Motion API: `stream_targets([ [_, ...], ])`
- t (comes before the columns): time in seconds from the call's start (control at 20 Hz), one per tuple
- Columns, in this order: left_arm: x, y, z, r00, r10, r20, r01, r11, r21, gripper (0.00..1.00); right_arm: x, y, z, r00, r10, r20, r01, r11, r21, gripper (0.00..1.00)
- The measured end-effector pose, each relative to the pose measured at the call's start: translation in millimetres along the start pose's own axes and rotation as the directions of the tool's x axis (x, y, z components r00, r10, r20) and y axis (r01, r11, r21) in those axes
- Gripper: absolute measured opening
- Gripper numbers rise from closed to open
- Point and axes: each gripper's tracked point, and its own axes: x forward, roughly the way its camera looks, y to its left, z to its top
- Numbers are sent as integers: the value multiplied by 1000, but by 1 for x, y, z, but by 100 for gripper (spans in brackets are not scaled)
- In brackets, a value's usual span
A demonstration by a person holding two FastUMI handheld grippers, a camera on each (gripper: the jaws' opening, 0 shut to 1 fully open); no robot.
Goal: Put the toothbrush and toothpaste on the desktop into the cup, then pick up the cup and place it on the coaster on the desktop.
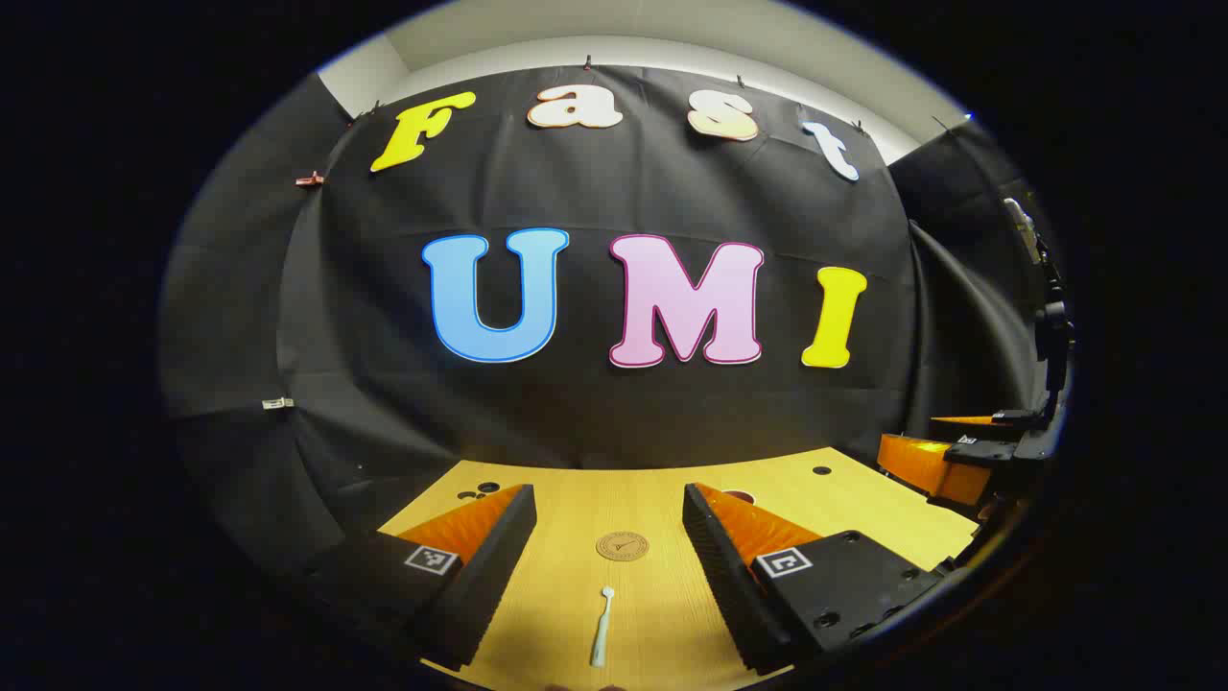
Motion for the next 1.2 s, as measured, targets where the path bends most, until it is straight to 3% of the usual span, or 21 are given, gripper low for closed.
stream_targets([
  [0.75,6,2,-15,999,-5,-35,5,1000,-11,97,12,7,-22,998,18,-66,-16,1000,27,97],
  [1.2,13,17,-23,998,28,-56,-29,999,-16,97,26,14,-44,989,38,-141,-30,998,55,97],
])
